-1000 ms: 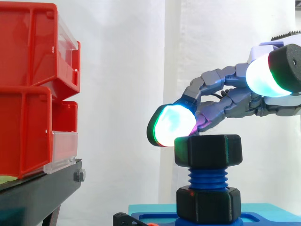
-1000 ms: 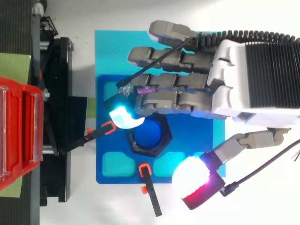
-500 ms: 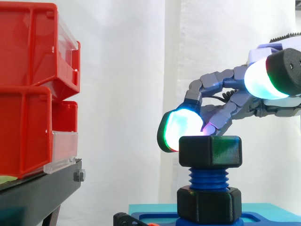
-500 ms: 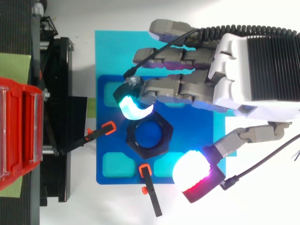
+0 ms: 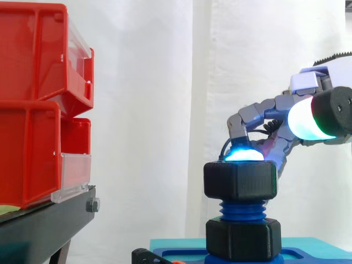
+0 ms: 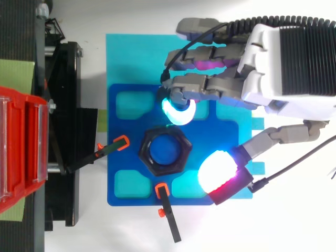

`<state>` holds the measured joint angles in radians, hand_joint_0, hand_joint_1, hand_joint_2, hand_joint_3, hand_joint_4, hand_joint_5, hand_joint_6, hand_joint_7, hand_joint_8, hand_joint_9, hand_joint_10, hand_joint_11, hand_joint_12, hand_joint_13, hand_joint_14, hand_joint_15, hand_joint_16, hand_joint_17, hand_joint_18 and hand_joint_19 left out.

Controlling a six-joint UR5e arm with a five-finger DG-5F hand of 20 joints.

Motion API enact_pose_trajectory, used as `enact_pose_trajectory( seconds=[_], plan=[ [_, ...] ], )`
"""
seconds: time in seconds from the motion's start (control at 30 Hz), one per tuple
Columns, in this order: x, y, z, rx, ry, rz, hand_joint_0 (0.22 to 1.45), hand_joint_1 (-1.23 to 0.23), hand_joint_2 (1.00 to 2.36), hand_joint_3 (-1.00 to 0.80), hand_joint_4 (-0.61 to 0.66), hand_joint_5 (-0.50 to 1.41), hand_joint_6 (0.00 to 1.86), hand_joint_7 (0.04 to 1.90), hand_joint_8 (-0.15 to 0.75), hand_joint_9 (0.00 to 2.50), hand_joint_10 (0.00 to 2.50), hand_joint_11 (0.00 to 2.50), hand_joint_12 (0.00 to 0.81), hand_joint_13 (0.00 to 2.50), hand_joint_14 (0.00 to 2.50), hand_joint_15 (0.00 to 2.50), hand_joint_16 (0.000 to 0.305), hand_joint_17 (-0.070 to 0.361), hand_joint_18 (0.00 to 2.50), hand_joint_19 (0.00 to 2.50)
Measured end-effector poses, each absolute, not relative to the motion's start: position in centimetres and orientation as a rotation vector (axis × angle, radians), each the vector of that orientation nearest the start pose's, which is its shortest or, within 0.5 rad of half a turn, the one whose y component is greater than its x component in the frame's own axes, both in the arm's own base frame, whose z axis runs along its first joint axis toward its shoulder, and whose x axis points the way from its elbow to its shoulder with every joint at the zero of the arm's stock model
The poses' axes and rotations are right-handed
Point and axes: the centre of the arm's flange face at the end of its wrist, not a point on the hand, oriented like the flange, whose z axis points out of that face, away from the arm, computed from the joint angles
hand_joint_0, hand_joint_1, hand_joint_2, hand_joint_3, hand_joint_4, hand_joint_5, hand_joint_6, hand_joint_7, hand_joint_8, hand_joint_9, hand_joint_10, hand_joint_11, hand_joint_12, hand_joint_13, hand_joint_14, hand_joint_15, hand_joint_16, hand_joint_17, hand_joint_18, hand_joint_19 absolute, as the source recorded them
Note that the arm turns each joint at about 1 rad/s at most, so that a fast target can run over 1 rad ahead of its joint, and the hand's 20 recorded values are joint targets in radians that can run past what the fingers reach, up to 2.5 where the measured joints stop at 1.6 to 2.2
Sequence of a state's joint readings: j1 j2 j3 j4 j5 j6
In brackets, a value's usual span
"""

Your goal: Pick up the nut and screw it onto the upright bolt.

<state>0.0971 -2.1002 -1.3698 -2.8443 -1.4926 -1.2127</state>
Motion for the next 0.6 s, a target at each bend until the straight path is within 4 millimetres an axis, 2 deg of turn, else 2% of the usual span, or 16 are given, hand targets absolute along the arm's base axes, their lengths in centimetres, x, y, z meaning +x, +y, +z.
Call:
enact_pose_trajectory(
  seconds=[0.13,0.33,0.43,0.57,0.6],
  plan=[
    [69.0,-7.7,30.0,0.268,1.601,0.279,0.47,-0.36,1.0,-0.5,0.11,0.04,0.5,1.38,0.249,1.09,0.0,0.06,0.306,0.67,0.0,0.0,0.039,0.087,0.33,0.0],
    [68.8,-8.0,30.3,0.264,1.609,0.273,0.47,-0.36,1.0,-0.5,0.02,0.07,0.5,1.37,0.175,1.24,0.0,0.05,0.272,0.77,0.0,0.01,0.034,0.077,0.46,0.0],
    [68.6,-8.2,30.7,0.262,1.612,0.269,0.47,-0.36,1.0,-0.5,0.05,0.04,0.5,1.32,0.185,1.23,0.0,0.06,0.28,0.77,0.0,0.01,0.034,0.077,0.46,0.01],
    [68.3,-8.3,31.0,0.258,1.621,0.261,0.46,-0.35,1.0,-0.5,0.16,-0.04,0.5,1.12,0.251,1.12,0.0,0.12,0.322,0.72,0.0,0.02,0.038,0.085,0.4,0.0],
    [68.2,-8.4,31.1,0.258,1.624,0.258,0.46,-0.35,1.0,-0.5,0.18,-0.06,0.5,1.06,0.243,1.09,0.0,0.1,0.329,0.7,0.0,0.02,0.038,0.086,0.38,0.01]
  ],
)
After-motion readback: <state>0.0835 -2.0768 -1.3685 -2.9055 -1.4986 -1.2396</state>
